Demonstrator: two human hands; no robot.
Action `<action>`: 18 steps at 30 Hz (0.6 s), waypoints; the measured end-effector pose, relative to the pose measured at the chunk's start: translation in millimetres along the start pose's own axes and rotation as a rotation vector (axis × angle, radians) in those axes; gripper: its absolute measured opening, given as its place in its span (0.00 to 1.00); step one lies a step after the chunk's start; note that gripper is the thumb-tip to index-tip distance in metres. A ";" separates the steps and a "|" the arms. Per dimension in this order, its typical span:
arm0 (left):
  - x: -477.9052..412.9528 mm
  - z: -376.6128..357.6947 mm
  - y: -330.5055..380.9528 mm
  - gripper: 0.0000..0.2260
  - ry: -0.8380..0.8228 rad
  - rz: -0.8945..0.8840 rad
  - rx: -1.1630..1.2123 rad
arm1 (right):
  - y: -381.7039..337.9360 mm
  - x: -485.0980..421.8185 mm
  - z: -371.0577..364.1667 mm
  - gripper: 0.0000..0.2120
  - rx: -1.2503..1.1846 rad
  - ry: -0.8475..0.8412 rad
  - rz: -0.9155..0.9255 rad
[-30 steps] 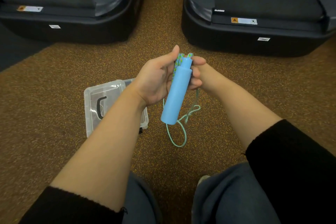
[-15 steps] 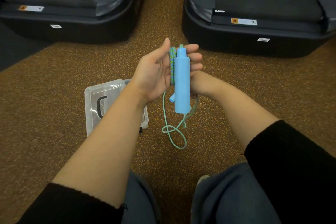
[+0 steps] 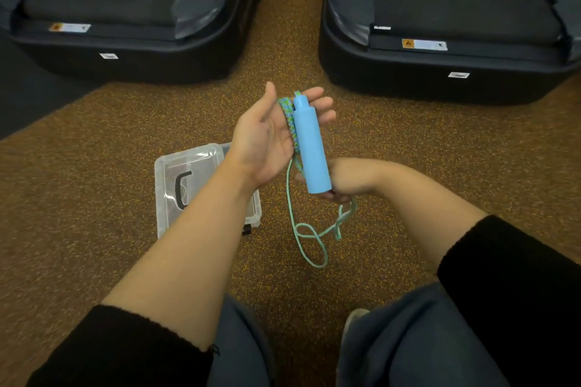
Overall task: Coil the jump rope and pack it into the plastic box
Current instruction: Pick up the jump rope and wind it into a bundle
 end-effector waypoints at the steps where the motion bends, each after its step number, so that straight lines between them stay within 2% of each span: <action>1: -0.2 2.6 1.8 0.29 0.014 -0.012 0.022 | 3.3 0.8 -3.1 0.20 0.020 -0.010 -0.020; 6: -2.2 8.7 11.5 0.31 0.050 -0.054 0.153 | 2.3 15.3 -15.2 0.24 0.096 -0.043 -0.077; 13: 0.4 -1.4 16.3 0.34 0.050 0.013 0.002 | -13.7 61.0 -0.1 0.27 0.213 0.027 -0.047; 15: 3.6 -8.1 15.5 0.34 0.033 0.037 -0.049 | -26.7 81.5 8.7 0.26 0.345 0.036 0.005; 18: 11.5 -23.2 14.3 0.34 0.003 0.053 -0.106 | -49.5 105.6 20.6 0.25 0.674 0.122 0.121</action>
Point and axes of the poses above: each hand's wrist, its own x-axis away from the middle knuckle, its own z-axis out of the back of the hand, y = z × x, the point moved 7 cm from there along -x, towards the middle knuckle, and after that the axes turned 4 degrees about x, right-handed, at the moved point
